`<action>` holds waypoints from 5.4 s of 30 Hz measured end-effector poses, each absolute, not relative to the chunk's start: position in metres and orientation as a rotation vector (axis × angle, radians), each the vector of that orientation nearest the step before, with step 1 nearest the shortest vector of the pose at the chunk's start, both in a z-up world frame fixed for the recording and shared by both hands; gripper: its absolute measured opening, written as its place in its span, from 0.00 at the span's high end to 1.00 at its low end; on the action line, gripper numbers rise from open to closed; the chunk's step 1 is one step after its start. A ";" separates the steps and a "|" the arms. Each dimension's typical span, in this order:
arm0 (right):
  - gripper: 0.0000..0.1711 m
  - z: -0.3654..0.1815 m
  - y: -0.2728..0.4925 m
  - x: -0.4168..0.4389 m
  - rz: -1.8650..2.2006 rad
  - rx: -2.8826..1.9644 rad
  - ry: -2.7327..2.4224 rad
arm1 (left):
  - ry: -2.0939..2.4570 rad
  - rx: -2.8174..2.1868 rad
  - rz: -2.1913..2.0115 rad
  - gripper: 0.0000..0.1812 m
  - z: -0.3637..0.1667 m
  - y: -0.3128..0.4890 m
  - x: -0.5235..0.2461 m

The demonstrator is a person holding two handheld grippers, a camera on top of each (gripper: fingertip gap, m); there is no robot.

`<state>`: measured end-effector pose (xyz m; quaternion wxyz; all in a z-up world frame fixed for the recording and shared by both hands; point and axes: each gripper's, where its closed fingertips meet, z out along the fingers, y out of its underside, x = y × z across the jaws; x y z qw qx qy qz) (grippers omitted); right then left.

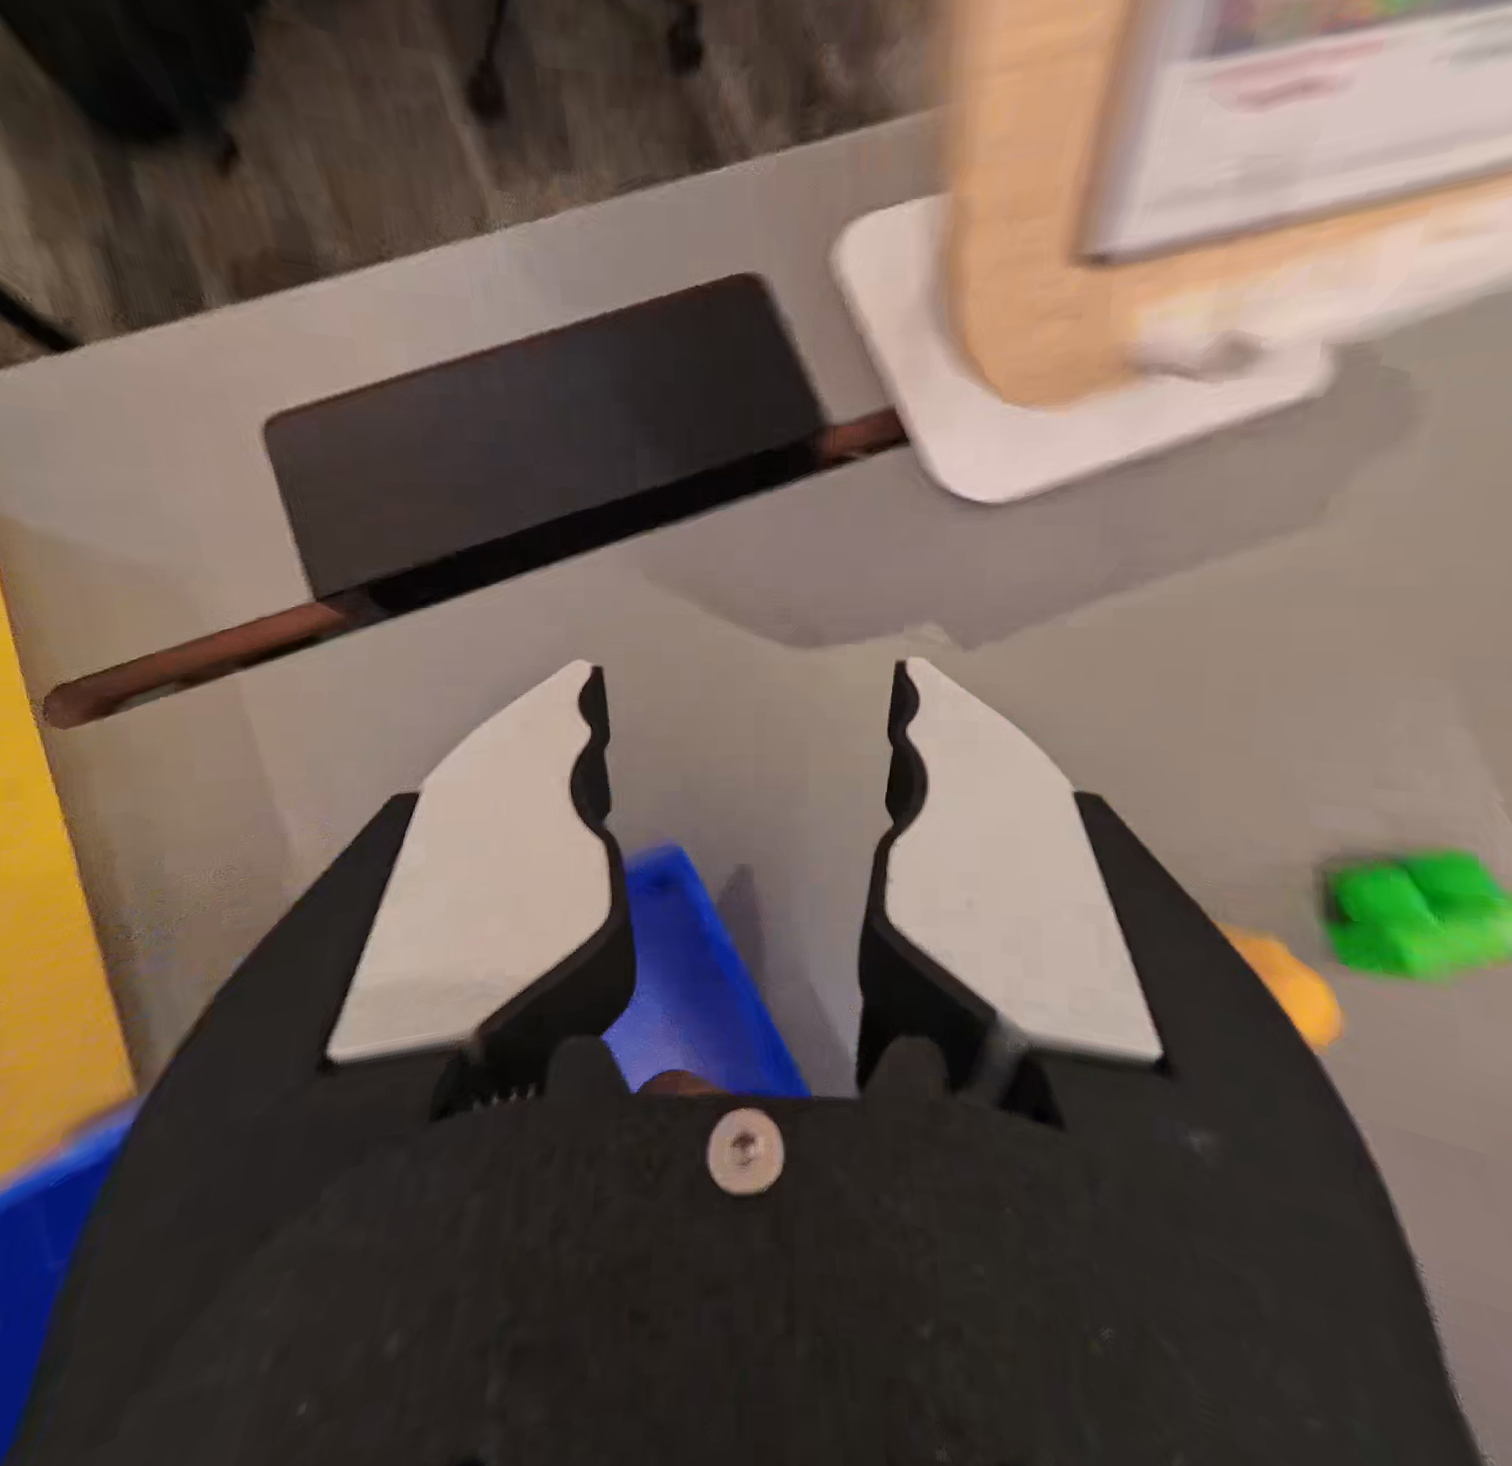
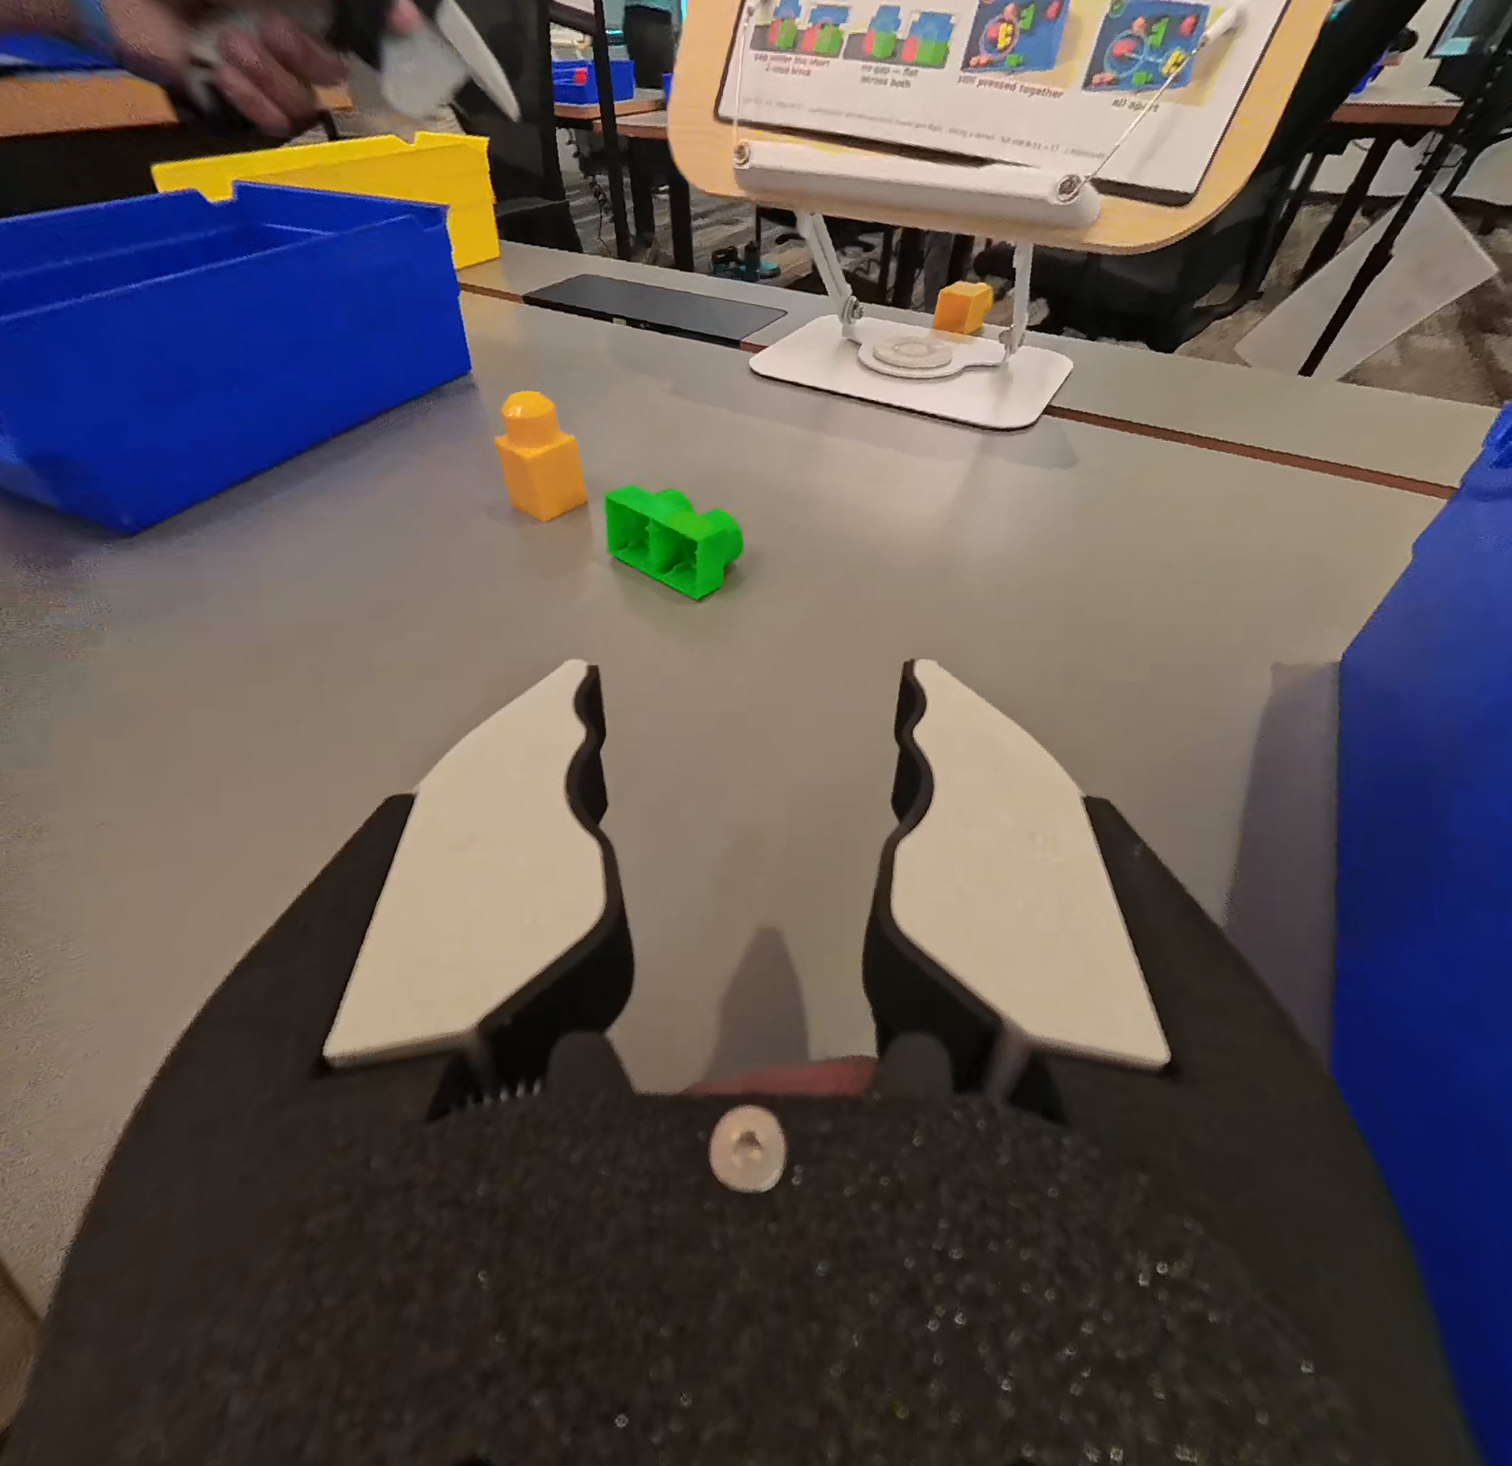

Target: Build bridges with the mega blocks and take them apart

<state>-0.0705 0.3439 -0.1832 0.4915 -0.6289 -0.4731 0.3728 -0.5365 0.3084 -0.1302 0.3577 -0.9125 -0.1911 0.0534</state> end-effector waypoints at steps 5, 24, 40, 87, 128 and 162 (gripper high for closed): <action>0.60 -0.177 0.361 -0.079 0.914 -1.546 -1.131 | -0.630 -2.407 -0.058 0.64 -0.178 0.388 -0.625; 0.59 -0.192 0.404 -0.065 0.892 -1.715 -0.995 | 0.063 -2.676 -0.400 0.56 -0.237 0.653 -0.570; 0.59 -0.201 0.402 -0.064 0.829 -1.745 -1.010 | 0.164 -2.712 -0.510 0.46 -0.253 0.670 -0.539; 0.60 -0.197 0.393 -0.088 0.938 -1.580 -1.245 | -0.366 -2.211 0.364 0.73 -0.033 0.349 -0.586; 0.60 -0.190 0.368 -0.105 0.875 -1.449 -1.345 | -0.219 -2.104 0.374 0.73 -0.233 0.276 -0.308; 0.54 -0.225 0.329 -0.095 1.001 -1.792 -1.428 | -0.502 -2.001 0.222 0.53 -0.222 0.192 -0.224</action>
